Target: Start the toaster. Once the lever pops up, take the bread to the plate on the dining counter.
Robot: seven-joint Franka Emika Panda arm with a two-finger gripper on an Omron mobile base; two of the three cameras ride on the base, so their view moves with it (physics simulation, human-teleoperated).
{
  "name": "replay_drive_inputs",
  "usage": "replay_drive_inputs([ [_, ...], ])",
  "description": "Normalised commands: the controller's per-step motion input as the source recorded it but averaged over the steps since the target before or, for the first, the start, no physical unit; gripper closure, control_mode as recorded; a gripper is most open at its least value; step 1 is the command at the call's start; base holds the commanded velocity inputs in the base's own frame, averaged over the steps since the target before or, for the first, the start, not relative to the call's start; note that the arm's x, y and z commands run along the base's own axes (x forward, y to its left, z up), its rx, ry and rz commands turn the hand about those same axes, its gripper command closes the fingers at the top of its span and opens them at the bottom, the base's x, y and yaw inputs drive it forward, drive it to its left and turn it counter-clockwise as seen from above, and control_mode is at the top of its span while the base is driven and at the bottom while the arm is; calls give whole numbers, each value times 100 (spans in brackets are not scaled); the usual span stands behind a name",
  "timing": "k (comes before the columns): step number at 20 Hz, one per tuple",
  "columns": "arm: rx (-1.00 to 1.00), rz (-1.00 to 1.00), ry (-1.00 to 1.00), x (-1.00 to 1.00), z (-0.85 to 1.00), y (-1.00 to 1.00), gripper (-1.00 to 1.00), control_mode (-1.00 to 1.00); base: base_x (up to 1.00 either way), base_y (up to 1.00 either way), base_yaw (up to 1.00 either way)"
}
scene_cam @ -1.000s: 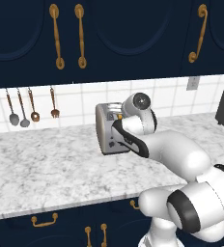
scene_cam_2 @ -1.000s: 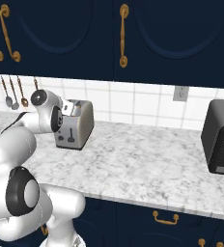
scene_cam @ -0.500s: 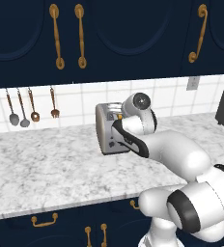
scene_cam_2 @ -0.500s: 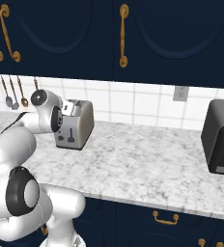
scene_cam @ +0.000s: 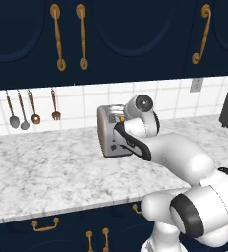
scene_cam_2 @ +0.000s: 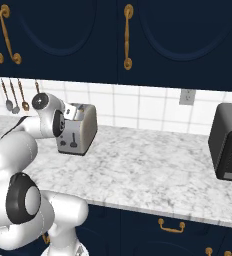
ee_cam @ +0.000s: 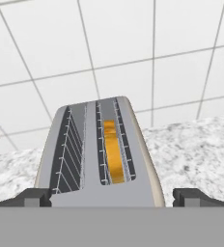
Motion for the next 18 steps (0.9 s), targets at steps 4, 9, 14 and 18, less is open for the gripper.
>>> replay_drive_inputs([
  [4, 0, 0, 0, 0, 0, 0, -100, -100, 0, 0, 0],
  [9, 0, 0, 0, 0, 0, 0, -100, -100, 0, 0, 0],
  [14, 0, 0, 0, 0, 0, 0, -100, -100, 0, 0, 0],
  [18, 0, 0, 0, 0, 0, 0, -100, -100, 0, 0, 0],
])
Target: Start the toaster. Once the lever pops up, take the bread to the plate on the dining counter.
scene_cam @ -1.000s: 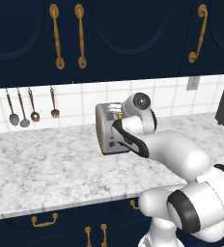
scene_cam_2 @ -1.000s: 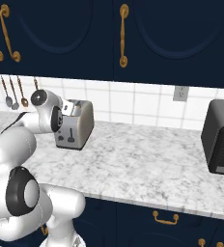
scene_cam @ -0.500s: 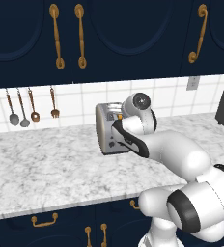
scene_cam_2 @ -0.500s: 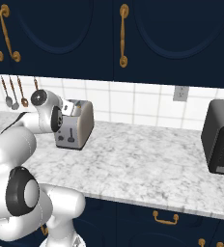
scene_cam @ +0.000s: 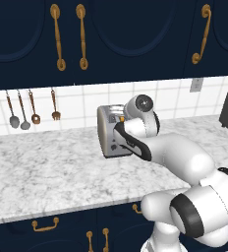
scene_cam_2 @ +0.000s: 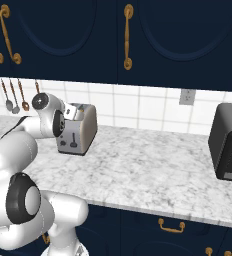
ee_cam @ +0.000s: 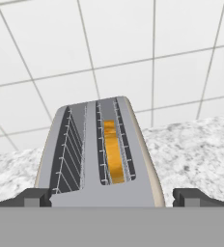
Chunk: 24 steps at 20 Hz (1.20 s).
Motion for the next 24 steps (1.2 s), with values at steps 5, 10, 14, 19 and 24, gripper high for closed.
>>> replay_drive_inputs([
  [5, 0, 0, 0, 0, 0, 0, -100, -100, 0, 0, 0],
  [10, 0, 0, 0, 0, 0, 0, -100, -100, 0, 0, 0],
  [14, 0, 0, 0, 0, 0, 0, -100, -100, 0, 0, 0],
  [19, 0, 0, 0, 0, 0, 0, -100, -100, 0, 0, 0],
  [24, 0, 0, 0, 0, 0, 0, -100, -100, 0, 0, 0],
])
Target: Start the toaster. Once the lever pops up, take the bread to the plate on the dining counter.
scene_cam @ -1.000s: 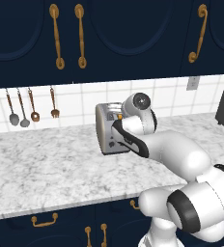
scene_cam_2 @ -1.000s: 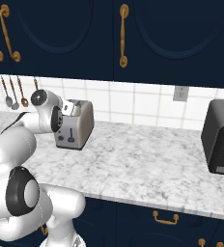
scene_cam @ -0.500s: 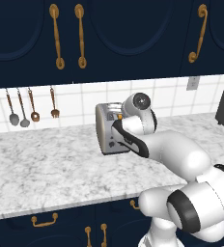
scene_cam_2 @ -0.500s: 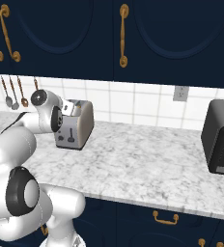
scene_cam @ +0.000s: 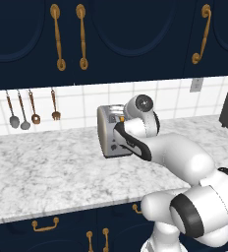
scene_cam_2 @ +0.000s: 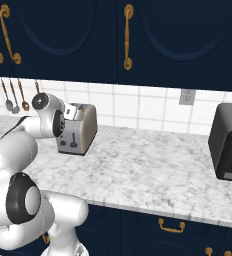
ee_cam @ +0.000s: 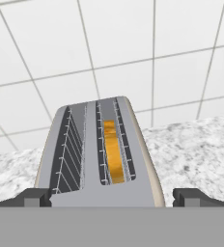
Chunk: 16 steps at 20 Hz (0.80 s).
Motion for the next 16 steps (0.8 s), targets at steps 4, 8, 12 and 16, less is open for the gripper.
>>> replay_drive_inputs([
  [4, 0, 0, 0, 0, 0, 0, -100, -100, 0, 0, 0],
  [8, 0, 0, 0, 0, 0, 0, -100, -100, 0, 0, 0],
  [12, 0, 0, 0, 0, 0, 0, -100, -100, 0, 0, 0],
  [16, 0, 0, 0, 0, 0, 0, -100, -100, 0, 0, 0],
])
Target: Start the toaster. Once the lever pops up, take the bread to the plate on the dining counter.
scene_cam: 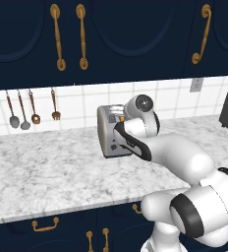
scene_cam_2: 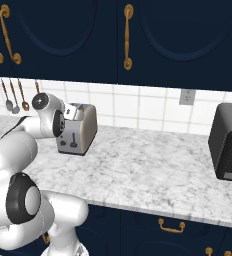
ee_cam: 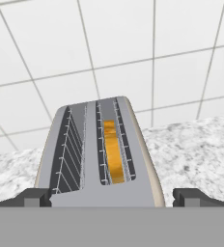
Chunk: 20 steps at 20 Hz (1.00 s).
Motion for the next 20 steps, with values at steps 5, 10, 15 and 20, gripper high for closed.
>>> replay_drive_inputs([
  [5, 0, 0, 0, 0, 0, 0, -100, -100, 0, 0, 0],
  [10, 0, 0, 0, 0, 0, 0, -100, -100, 0, 0, 0],
  [15, 0, 0, 0, 0, 0, 0, -100, -100, 0, 0, 0],
  [20, 0, 0, 0, 0, 0, 0, -100, -100, 0, 0, 0],
])
